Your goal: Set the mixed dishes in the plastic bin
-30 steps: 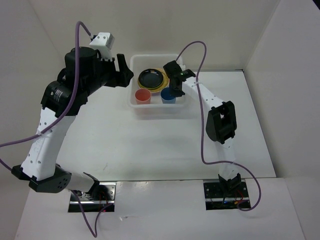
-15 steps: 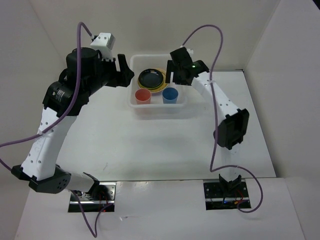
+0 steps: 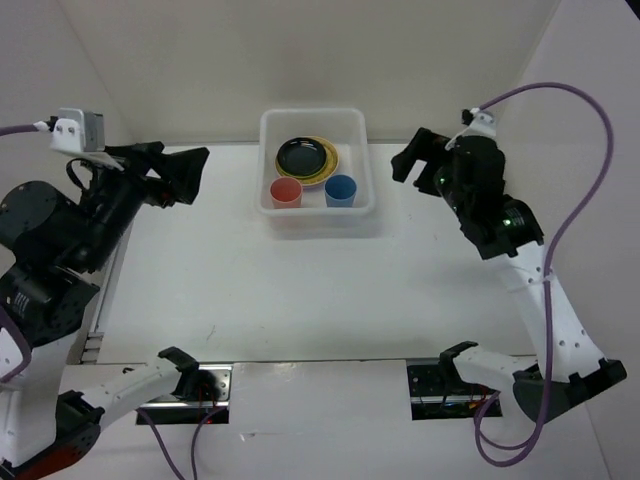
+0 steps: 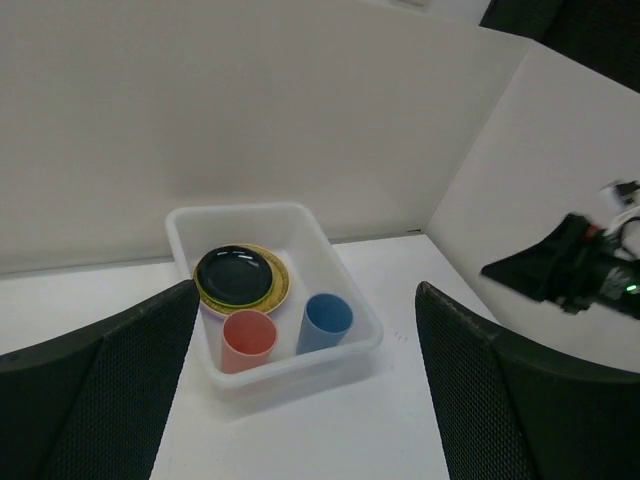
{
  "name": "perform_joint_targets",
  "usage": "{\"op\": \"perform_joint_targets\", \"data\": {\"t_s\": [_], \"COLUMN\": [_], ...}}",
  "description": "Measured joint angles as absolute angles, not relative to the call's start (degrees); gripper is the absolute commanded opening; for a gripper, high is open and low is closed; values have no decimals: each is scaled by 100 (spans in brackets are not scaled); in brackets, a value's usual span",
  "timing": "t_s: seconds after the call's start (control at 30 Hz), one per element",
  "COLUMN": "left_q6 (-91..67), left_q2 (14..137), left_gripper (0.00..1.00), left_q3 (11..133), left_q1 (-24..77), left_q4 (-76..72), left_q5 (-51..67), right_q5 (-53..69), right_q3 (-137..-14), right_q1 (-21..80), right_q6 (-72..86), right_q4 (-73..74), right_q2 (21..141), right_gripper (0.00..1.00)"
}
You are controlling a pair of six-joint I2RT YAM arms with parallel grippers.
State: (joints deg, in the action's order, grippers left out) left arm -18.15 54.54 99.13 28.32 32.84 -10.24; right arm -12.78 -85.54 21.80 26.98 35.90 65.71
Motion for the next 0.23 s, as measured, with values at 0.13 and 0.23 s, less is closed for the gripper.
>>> {"op": "perform_joint_targets", "data": {"t_s": [0.13, 0.23], "left_q6": [-1835, -1846], "left_q2": [5354, 5308], "left_gripper": [99, 99], "left_q3": [9666, 9343], "left_q1": [2832, 2832], "left_q4": [3135, 3275], "left_q5": [-1024, -1035], "right_q5": [-1000, -967], "right_q3": [-7688, -7054], "right_q1": [2180, 2169], "right_q6": [2714, 2663], "right_q4": [3640, 3642], "right_q2": [6646, 6230], "right_gripper": [100, 100]}}
